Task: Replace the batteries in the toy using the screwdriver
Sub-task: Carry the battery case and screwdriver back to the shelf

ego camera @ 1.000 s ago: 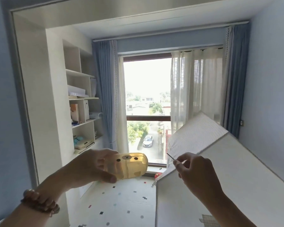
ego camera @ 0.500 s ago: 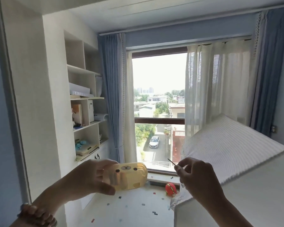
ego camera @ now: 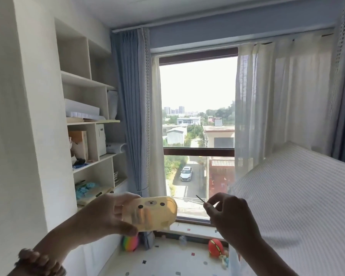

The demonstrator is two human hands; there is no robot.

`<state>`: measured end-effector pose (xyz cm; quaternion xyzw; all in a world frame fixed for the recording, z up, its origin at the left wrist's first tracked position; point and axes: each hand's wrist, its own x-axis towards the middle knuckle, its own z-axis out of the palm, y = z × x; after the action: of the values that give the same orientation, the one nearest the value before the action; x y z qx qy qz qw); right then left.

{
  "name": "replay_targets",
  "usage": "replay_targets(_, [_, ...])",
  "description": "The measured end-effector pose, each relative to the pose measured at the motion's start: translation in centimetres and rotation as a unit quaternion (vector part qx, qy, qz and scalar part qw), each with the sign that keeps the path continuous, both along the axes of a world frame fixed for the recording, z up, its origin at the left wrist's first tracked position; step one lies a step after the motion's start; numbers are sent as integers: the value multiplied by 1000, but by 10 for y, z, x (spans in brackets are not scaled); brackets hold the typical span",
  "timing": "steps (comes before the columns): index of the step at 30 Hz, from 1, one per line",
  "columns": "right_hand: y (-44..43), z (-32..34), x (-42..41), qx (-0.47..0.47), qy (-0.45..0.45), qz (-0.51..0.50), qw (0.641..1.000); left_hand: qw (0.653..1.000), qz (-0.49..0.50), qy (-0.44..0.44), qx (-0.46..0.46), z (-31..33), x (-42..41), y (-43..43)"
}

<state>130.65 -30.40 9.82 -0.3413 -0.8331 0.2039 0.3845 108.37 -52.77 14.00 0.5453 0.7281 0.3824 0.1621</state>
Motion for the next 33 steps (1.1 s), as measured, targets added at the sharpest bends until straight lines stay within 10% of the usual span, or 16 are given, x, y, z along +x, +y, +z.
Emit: replay_targets(33, [334, -23, -486, -46, -33, 12, 998, 998, 1, -59, 8, -24, -465, 336])
